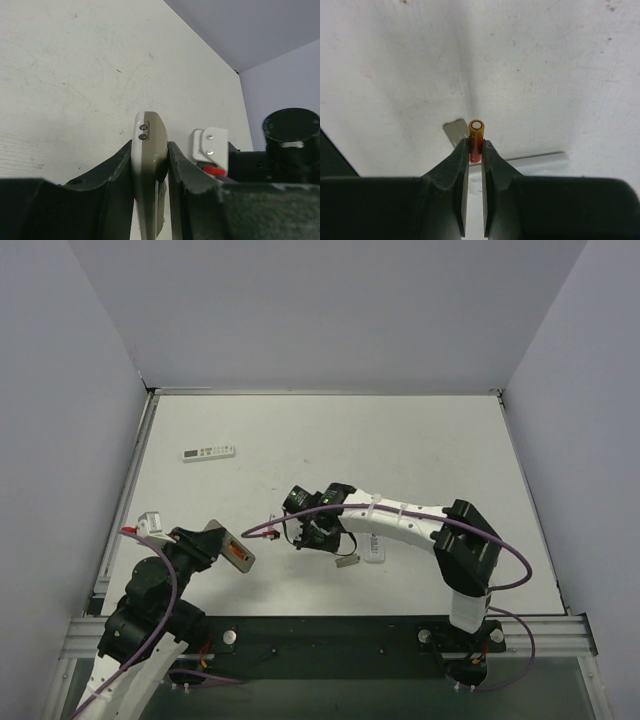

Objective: Load the batteries into the remote control
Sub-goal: Place the battery at the center of the board.

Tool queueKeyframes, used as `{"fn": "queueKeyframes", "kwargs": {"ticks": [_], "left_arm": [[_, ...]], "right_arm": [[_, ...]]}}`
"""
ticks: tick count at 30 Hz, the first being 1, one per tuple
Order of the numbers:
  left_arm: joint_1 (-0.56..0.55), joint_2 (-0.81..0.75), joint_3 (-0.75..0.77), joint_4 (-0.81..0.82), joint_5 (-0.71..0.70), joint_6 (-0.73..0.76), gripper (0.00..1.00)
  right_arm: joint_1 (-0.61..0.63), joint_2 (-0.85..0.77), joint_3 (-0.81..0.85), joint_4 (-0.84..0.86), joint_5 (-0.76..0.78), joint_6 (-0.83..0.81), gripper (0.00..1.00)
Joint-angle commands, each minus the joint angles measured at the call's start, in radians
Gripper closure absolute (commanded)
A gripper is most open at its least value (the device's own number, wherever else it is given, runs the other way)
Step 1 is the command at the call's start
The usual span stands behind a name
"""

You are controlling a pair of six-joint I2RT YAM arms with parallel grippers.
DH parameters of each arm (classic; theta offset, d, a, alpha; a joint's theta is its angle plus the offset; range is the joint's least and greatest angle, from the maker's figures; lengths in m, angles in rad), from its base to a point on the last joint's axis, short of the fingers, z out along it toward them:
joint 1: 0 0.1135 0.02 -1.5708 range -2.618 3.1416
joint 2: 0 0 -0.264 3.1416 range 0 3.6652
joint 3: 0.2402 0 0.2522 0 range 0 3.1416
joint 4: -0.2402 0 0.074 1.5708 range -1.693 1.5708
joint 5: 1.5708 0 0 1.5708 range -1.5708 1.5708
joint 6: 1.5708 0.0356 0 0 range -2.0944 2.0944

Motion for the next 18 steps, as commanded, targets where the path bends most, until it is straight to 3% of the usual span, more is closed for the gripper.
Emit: {"fn": "queueKeyframes", "kwargs": {"ticks": [1, 11, 13, 15, 18], "left_arm": [[0.0, -0.092, 0.099, -0.03, -0.031, 0.058, 1.0], [0.0, -0.095, 0.16, -0.107, -0.08, 0.117, 1.0], [0.0, -0.094, 0.154, -0.099, -0.077, 0.113, 1.0], [0.0, -0.094, 0.139, -0.085, -0.073, 0.109, 1.0], [0.0, -0.092, 0.122, -0.064, -0.063, 0.104, 1.0]], "right_arm": [[-0.027, 0.125, 0.017, -0.084, 0.067, -0.321, 1.0], [-0.019, 0.251, 0.037, -0.091, 0.154, -0.452, 0.92], [-0.019, 0.262, 0.034, -0.089, 0.15, -0.455, 0.88], [-0.016, 0.268, 0.033, -0.088, 0.153, -0.455, 0.75], [-0.016, 0.266, 0.031, -0.081, 0.17, -0.458, 0.71]]}}
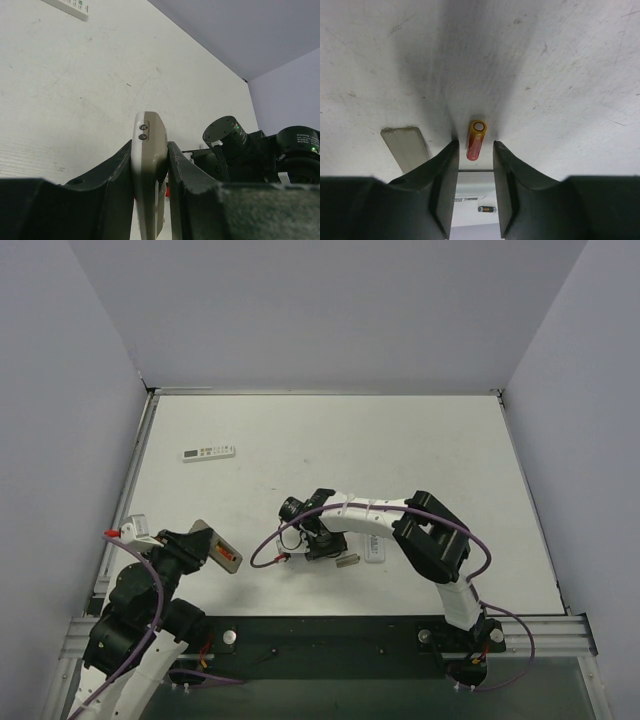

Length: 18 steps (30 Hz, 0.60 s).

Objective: Load the batteries into the remote control
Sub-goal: Place the battery at the center of the board.

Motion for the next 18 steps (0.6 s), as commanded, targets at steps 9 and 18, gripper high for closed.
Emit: {"fn": "queueKeyframes", "kwargs": {"ticks": [9, 18], "left_arm": [[-0.002, -0.088, -0.03, 0.075, 0.012, 0.002, 1.0], [0.0, -0.094, -0.054, 0.093, 0.039, -0.013, 1.0]], "right_arm": [[-0.01, -0.132, 0.02, -0.031, 0.055, 0.065, 0.29], [-0.064, -0.353, 0.073, 0.002, 0.155, 0.784, 0.0]]}}
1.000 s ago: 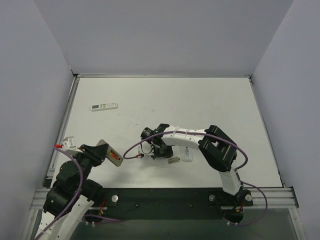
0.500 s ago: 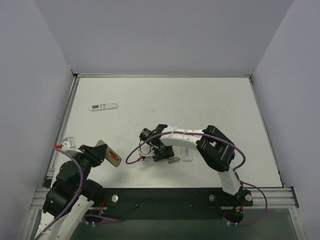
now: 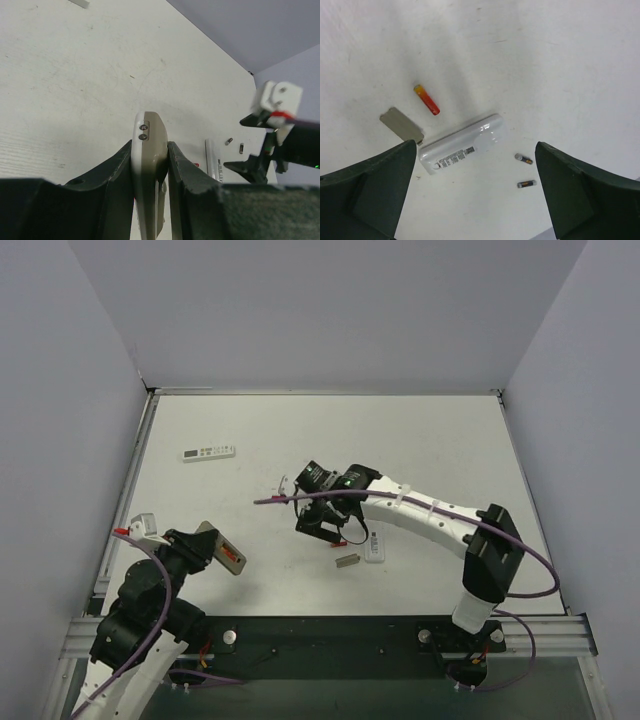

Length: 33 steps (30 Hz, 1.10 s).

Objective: Load the batteries into the remote control
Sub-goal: Place the battery at the center of the board, then pick up the battery from the center of the board.

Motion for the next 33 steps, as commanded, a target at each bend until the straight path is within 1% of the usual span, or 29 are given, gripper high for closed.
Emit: {"fn": "queueKeyframes", "kwargs": {"ticks": [1, 2, 3, 6, 7, 8, 10, 13, 14, 16, 17, 18, 21, 22, 23, 25, 26, 27, 31, 32, 33], "left_arm": [[0.0, -0.094, 0.0, 0.072, 0.027, -0.008, 1.0], [0.0, -0.094, -0.005, 0.076, 0.035, -0.013, 1.0], [0.0, -0.094, -0.008, 0.077, 0.038, -0.016, 1.0], [0.0, -0.094, -0.022, 0.094, 0.061, -0.025, 1.0], [0.0, -0.094, -0.025, 0.103, 0.065, -0.03, 1.0], [0.0, -0.094, -0.026, 0.106, 0.073, -0.031, 1.0], [0.0, -0.095, -0.028, 0.114, 0.081, -0.033, 1.0], [0.0, -0.095, -0.025, 0.117, 0.093, -0.033, 1.0], [0.0, -0.095, -0.025, 0.118, 0.099, -0.034, 1.0], [0.0, -0.095, -0.026, 0.122, 0.107, -0.036, 1.0], [0.0, -0.095, -0.026, 0.122, 0.113, -0.036, 1.0], [0.0, -0.097, -0.026, 0.122, 0.116, -0.036, 1.0], [0.0, -0.097, -0.025, 0.12, 0.13, -0.035, 1.0], [0.0, -0.097, -0.023, 0.117, 0.134, -0.033, 1.0], [0.0, -0.097, -0.02, 0.115, 0.136, -0.033, 1.0], [0.0, -0.098, -0.014, 0.102, 0.136, -0.03, 1.0], [0.0, -0.098, -0.008, 0.096, 0.136, -0.027, 1.0], [0.0, -0.098, -0.002, 0.091, 0.136, -0.024, 1.0], [0.0, -0.098, 0.018, 0.066, 0.134, -0.008, 1.0], [0.0, -0.098, 0.021, 0.063, 0.134, -0.005, 1.0], [0.0, -0.1, 0.024, 0.062, 0.133, -0.005, 1.0]], "right_arm": [[-0.037, -0.102, 0.038, -0.031, 0.128, 0.537, 0.0], [-0.037, -0.12, 0.028, -0.036, 0.154, 0.633, 0.0], [-0.04, -0.158, 0.011, -0.04, 0.188, 0.812, 0.0], [-0.084, -0.24, -0.103, 0.016, 0.05, 1.011, 0.0], [-0.116, -0.246, -0.145, 0.041, 0.022, 1.138, 0.0], [-0.136, -0.249, -0.156, 0.045, -0.037, 1.181, 0.0], [-0.159, -0.237, -0.169, 0.045, -0.077, 1.278, 0.0], [-0.138, -0.223, -0.163, 0.036, -0.041, 1.346, 0.0], [-0.132, -0.219, -0.16, 0.035, -0.025, 1.422, 0.0], [-0.135, -0.199, -0.155, 0.016, 0.01, 1.502, 0.05], [-0.135, -0.188, -0.15, 0.007, 0.016, 1.571, 0.07], [-0.133, -0.161, -0.135, -0.007, 0.036, 1.615, 0.12], [-0.13, -0.101, -0.104, -0.079, 0.059, 1.744, 0.18], [-0.132, -0.088, -0.101, -0.08, 0.048, 1.766, 0.19], [-0.132, -0.076, -0.097, -0.08, 0.05, 1.787, 0.24], [-0.138, -0.033, -0.075, -0.091, 0.056, 1.844, 0.27], [-0.14, -0.018, -0.068, -0.094, 0.054, 1.86, 0.32], [-0.138, 0.013, -0.057, -0.096, 0.053, 1.881, 0.35], [-0.132, 0.073, -0.009, -0.116, 0.05, 1.936, 0.44], [-0.133, 0.082, -0.008, -0.119, 0.045, 1.949, 0.5], [-0.133, 0.094, -0.008, -0.122, 0.05, 1.956, 0.52]]}}
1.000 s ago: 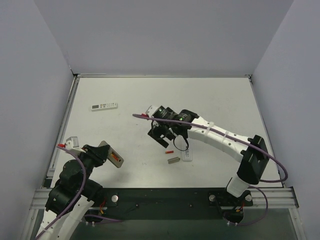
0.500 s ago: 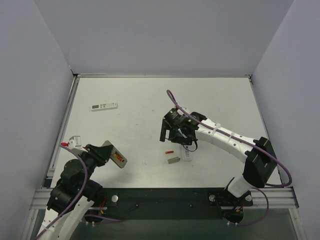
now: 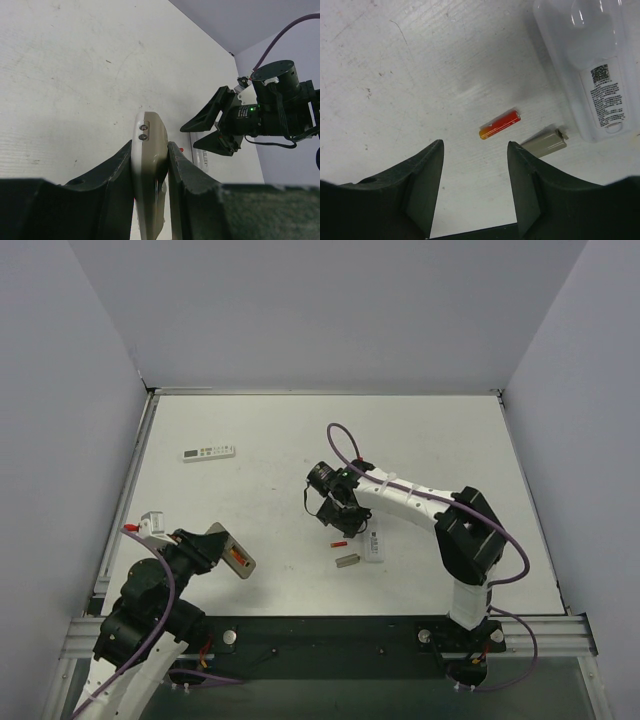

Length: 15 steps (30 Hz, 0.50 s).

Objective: Load the batteries into the remote control
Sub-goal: Pick up the battery from the center of the board.

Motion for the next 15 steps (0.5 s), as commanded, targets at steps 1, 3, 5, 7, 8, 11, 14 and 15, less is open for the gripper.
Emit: {"fn": "queueKeyframes", "kwargs": {"ticks": [1, 3, 5, 7, 8, 11, 14, 15], "left_arm": [[0.0, -0.1, 0.057, 0.013, 0.011, 0.025, 1.0], [0.0, -0.1, 0.057, 0.007, 0.009, 0.028, 1.0], [0.0, -0.1, 0.058, -0.001, 0.011, 0.033, 1.0], [0.0, -0.1, 0.058, -0.004, 0.014, 0.033, 1.0], [0.0, -0.1, 0.058, -0.005, 0.014, 0.033, 1.0], [0.0, -0.1, 0.057, -0.002, 0.015, 0.034, 1.0], [0.0, -0.1, 0.049, 0.003, 0.015, 0.034, 1.0], [0.0, -0.1, 0.048, 0.004, 0.015, 0.033, 1.0]], "right_arm": [[0.001, 0.027, 0.044, -0.08, 0.033, 0.129, 0.53], [-0.002, 0.042, 0.041, -0.083, 0.03, 0.146, 0.55], [-0.006, 0.053, 0.033, -0.086, 0.016, 0.163, 0.56], [-0.003, 0.062, 0.03, -0.092, 0.002, 0.169, 0.58], [-0.003, 0.067, 0.028, -0.095, 0.0, 0.177, 0.58], [-0.008, 0.076, 0.015, -0.1, 0.002, 0.186, 0.59], [-0.006, 0.087, 0.005, -0.11, 0.002, 0.199, 0.61], [-0.008, 0.088, -0.005, -0.11, 0.0, 0.211, 0.61]]}}
